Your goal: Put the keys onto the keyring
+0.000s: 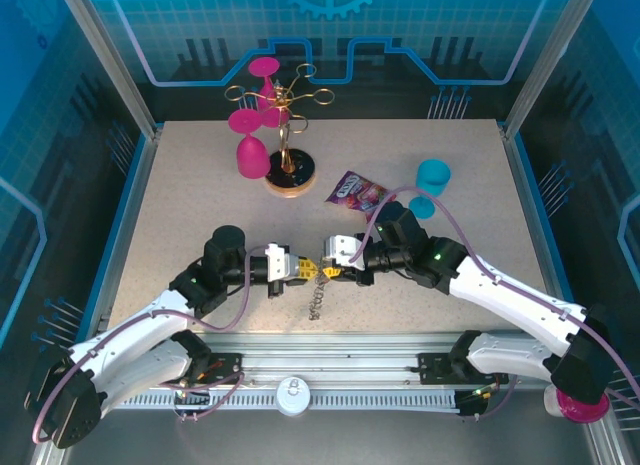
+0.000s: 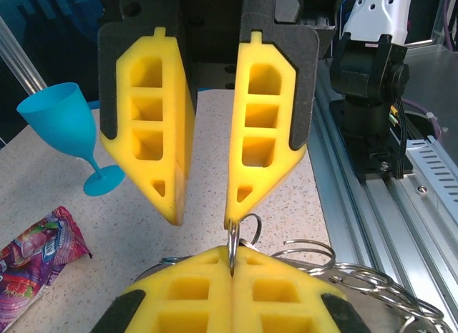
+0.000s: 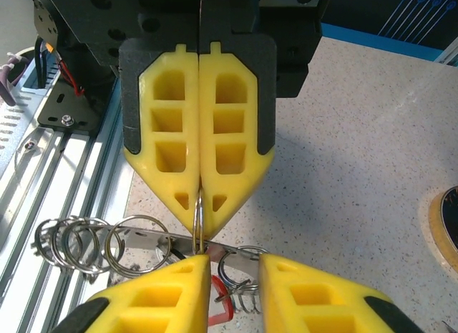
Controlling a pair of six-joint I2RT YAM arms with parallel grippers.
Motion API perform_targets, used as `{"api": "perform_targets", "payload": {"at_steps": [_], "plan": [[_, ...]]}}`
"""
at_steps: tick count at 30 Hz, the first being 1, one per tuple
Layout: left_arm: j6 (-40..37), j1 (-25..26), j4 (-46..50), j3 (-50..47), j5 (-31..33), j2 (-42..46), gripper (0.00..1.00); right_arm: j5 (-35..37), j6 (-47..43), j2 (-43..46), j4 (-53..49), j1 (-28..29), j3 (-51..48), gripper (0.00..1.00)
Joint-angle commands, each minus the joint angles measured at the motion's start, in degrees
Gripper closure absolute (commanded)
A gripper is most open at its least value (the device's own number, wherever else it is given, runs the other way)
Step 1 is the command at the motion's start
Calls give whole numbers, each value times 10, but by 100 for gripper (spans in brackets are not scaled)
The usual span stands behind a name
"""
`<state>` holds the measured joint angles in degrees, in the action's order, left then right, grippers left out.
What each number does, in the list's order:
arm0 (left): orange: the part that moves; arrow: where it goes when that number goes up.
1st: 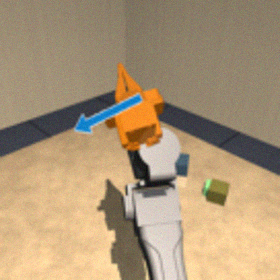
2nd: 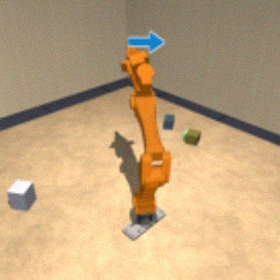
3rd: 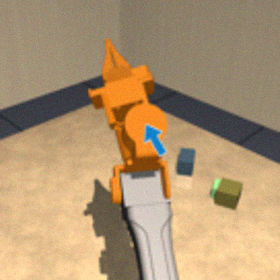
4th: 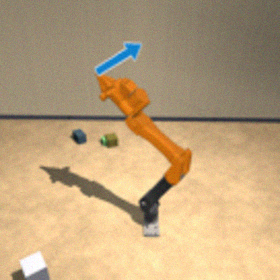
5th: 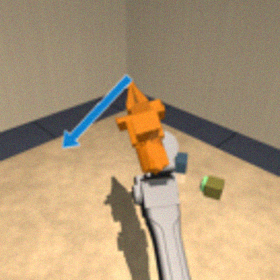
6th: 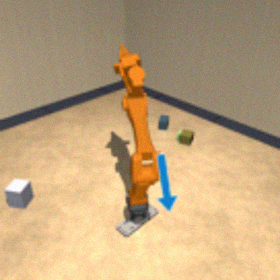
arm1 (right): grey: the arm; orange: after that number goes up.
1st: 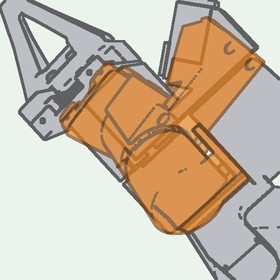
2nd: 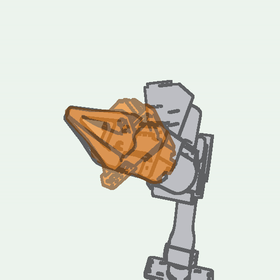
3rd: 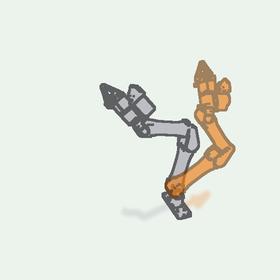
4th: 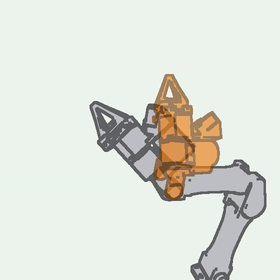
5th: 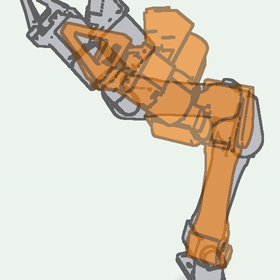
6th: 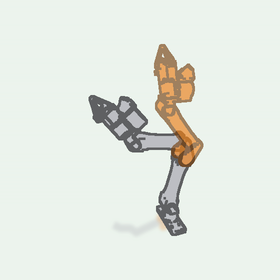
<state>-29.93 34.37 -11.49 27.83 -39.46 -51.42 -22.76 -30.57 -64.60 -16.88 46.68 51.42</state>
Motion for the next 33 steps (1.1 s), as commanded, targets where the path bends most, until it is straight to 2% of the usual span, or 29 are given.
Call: {"api": "perform_targets", "payload": {"at_steps": [1, 9, 13, 21, 30, 33], "plan": [[8, 4, -33, 5, -3, -1, 100, -14, 9, 11, 12, -5, -7, 75], [8, 4, -36, 8, 10, -9, 100, 44, 40, 69, 34, -14, -68, 70], [9, 4, -47, 9, 6, -18, 100, 25, 74, 91, 73, -14, -94, 70], [8, 4, -49, 10, 1, -22, 100, 7, 95, 59, 117, -10, -89, 72], [19, 4, -55, 11, 4, -23, 100, -10, 85, 44, 102, -7, -81, 85], [32, 4, -63, 12, 8, -24, 100, -15, 82, 41, 98, -5, -77, 93]]}}
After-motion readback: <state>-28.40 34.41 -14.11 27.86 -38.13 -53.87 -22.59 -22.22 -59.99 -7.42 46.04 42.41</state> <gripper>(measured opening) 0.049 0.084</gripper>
